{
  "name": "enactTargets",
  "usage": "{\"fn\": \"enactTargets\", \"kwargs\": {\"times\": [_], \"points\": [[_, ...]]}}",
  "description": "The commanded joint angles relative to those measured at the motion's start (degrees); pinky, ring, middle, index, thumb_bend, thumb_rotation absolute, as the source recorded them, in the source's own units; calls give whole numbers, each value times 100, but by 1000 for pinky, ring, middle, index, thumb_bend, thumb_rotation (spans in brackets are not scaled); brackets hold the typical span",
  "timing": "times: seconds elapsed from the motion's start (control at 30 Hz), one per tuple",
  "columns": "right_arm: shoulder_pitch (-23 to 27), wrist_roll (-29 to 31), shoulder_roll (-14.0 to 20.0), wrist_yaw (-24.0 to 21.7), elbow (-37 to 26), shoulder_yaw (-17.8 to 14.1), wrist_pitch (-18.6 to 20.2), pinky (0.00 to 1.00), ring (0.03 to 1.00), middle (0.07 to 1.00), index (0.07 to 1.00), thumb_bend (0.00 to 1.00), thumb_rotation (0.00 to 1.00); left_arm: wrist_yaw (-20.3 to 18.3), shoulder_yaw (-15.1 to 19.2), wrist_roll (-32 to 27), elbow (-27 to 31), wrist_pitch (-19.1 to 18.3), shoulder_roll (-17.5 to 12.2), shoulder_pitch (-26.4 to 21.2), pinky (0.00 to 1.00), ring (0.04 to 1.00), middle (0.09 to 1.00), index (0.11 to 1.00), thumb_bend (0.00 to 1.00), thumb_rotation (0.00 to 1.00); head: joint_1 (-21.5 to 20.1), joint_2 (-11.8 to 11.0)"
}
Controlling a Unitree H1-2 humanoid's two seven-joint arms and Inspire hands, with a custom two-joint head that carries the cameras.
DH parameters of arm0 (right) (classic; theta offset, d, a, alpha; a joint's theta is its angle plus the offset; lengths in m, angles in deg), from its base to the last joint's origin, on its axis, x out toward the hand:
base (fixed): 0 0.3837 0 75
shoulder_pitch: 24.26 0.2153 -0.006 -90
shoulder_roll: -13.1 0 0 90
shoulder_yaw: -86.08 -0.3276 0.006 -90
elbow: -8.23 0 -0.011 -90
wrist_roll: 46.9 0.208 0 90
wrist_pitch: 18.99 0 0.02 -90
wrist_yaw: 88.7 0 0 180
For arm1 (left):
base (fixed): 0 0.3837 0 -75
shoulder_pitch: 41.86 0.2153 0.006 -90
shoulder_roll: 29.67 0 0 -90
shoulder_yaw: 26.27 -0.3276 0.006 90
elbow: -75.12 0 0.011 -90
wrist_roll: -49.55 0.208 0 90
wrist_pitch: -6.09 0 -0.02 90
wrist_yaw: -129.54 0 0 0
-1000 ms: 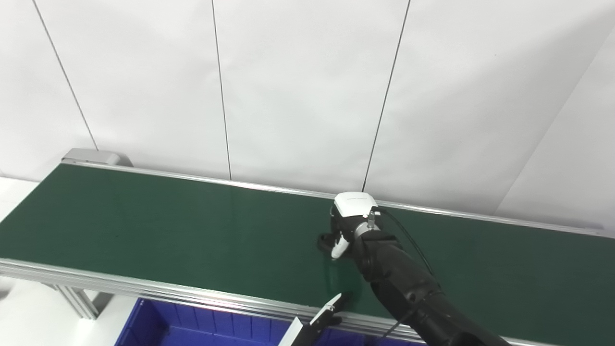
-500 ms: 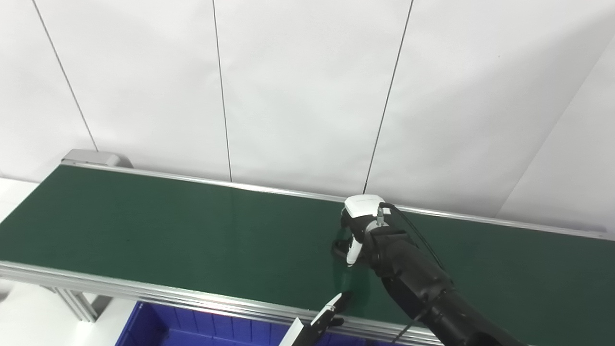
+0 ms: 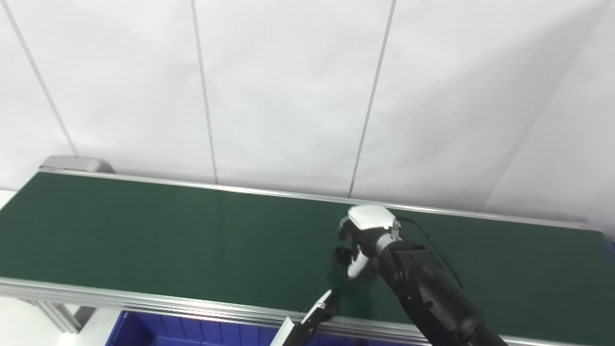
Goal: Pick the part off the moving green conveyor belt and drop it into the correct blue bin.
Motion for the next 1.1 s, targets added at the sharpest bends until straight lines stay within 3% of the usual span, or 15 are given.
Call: {"fn": "enactTargets", "kwargs": {"times": [0.0, 0.23, 0.53, 0.73, 0.87, 1.07], "points": [[14, -130, 42, -98, -479, -301, 49, 305, 399, 493, 550, 516, 0, -70, -100, -92, 239, -2, 146, 190, 975, 996, 985, 960, 1000, 1000, 5, 2], [-344, -406, 157, -632, -1528, -533, 37, 298, 395, 487, 524, 515, 0, -276, 43, -327, 479, -205, -19, 225, 998, 1000, 983, 954, 1000, 1000, -430, 113], [-701, -850, 253, -1303, -2710, -749, -74, 247, 376, 491, 522, 514, 0, -509, 265, -459, 787, -312, -298, 259, 939, 987, 974, 954, 971, 1000, -1144, 247], [-939, -1170, 526, -2058, -3539, -921, -254, 242, 360, 465, 547, 509, 0, -715, 408, -774, 1086, -491, -503, 257, 875, 962, 971, 952, 938, 1000, -1573, 473], [-1285, -1234, 632, -2619, -4128, -1216, -254, 234, 360, 458, 541, 510, 0, -851, 551, -1043, 1353, -865, -609, 255, 864, 948, 956, 936, 980, 998, -1924, 699], [-1869, -1489, 669, -2999, -4520, -1462, -597, 225, 359, 456, 538, 511, 0, -1008, 728, -1283, 1624, -1154, -811, 146, 854, 927, 933, 929, 1000, 1000, -2415, 1062]]}}
